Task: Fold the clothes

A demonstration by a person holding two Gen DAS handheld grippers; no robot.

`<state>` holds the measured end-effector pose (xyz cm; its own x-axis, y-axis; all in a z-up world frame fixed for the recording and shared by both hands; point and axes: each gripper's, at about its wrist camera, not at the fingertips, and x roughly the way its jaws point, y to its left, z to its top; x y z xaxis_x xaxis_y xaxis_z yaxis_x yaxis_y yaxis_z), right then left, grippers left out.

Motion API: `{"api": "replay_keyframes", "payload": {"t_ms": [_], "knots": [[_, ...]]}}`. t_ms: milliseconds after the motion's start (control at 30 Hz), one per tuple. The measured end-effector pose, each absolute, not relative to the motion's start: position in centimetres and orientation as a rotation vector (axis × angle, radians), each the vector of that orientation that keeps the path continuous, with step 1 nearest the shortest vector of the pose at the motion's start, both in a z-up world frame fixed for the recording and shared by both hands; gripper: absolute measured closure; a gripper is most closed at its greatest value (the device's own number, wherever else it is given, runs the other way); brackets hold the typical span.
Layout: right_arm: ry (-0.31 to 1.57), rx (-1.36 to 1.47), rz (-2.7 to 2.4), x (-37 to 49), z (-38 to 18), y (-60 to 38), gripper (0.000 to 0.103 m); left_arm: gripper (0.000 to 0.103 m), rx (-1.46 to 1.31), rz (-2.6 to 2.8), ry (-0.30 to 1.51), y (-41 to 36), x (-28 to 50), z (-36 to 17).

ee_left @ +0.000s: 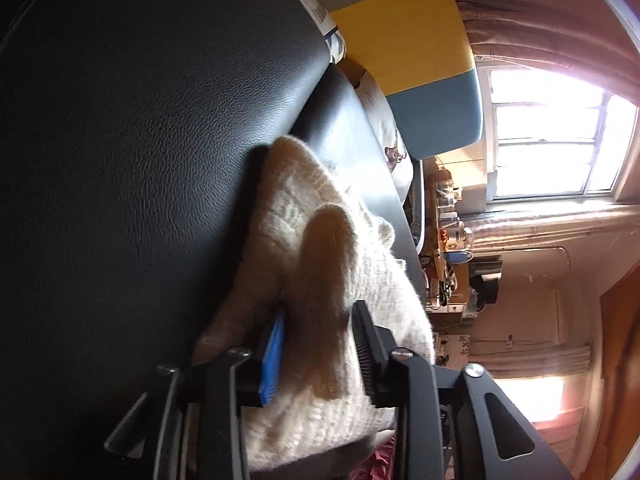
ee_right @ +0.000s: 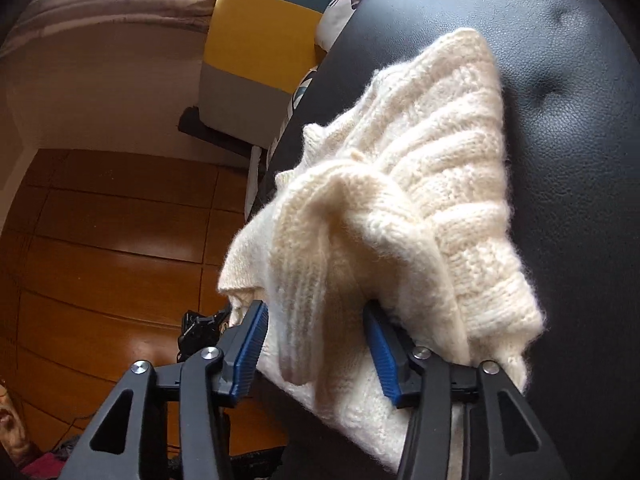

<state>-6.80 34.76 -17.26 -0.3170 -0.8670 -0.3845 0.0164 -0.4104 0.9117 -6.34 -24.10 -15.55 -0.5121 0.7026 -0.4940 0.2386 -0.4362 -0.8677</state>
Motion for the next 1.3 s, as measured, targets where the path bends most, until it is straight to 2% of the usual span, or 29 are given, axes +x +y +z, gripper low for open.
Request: {"api": "replay_keyframes", "payload": {"t_ms": [33,100,167,200,233,267,300,333,433,600,667,733,767,800,833,867,1100,1300], "knots": [[-1.157,1.263,-1.804,-6.7,-17.0,34.7,0.049,0.058,-1.308,2.004,-1.454,-24.0,-6.1,-15.2],[-1.144,1.263,-1.83,-6.8,-16.8,34.3,0.049,0.051,-1.277,2.003,-1.459,-23.5,-6.3,-14.6],[-1.03,1.296,-1.909,-6.6,-16.3,33.6,0.054,0.05,-1.309,2.038,-1.393,-22.5,-6.7,-14.3],[-0.971,1.315,-1.942,-6.5,-16.1,33.3,0.061,0.05,-1.332,2.042,-1.36,-21.8,-7.1,-14.3],[-0.912,1.329,-1.963,-6.4,-15.7,32.7,0.071,0.054,-1.356,2.045,-1.327,-21.2,-7.4,-14.4],[-0.857,1.33,-1.979,-6.4,-15.1,32.2,0.076,0.061,-1.376,2.065,-1.286,-20.7,-7.6,-14.3],[-0.823,1.32,-1.987,-6.3,-14.6,31.8,0.083,0.077,-1.38,2.073,-1.265,-20.4,-7.8,-14.2],[-0.811,1.295,-1.995,-6.3,-14.0,31.7,0.085,0.086,-1.383,2.08,-1.244,-20.1,-8.0,-14.1],[-0.837,1.194,-2.026,-6.8,-12.3,32.3,0.087,0.089,-1.343,2.067,-1.27,-20.5,-8.7,-13.6],[-0.932,1.185,-2.099,-10.4,-12.8,33.0,0.087,0.089,-1.367,2.054,-1.313,-21.5,-10.7,-13.2],[-0.995,1.193,-2.122,-11.8,-13.2,34.0,0.087,0.084,-1.401,2.028,-1.354,-22.0,-11.3,-13.5],[-1.112,1.202,-2.104,-13.5,-13.8,34.8,0.084,0.074,-1.422,2.024,-1.386,-22.5,-11.5,-13.6],[-1.171,1.2,-2.076,-14.3,-14.3,35.1,0.084,0.072,-1.379,2.004,-1.419,-22.9,-11.3,-13.4],[-1.226,1.191,-2.038,-14.8,-14.8,35.1,0.082,0.065,-1.334,1.982,-1.453,-23.3,-11.0,-13.2],[-1.275,1.183,-2.013,-15.3,-15.2,35.2,0.075,0.055,-1.285,1.95,-1.473,-23.5,-10.7,-12.9],[-1.324,1.176,-1.987,-15.8,-15.6,35.3,0.072,0.051,-1.259,1.943,-1.47,-23.6,-10.7,-12.5],[-1.329,1.193,-2.005,-16.7,-15.7,34.8,0.072,0.05,-1.389,1.99,-1.269,-21.2,-11.1,-12.1],[-1.081,1.203,-2.12,-13.3,-13.4,33.5,0.067,0.05,-1.488,1.988,-1.185,-18.7,-12.6,-12.2]]}}
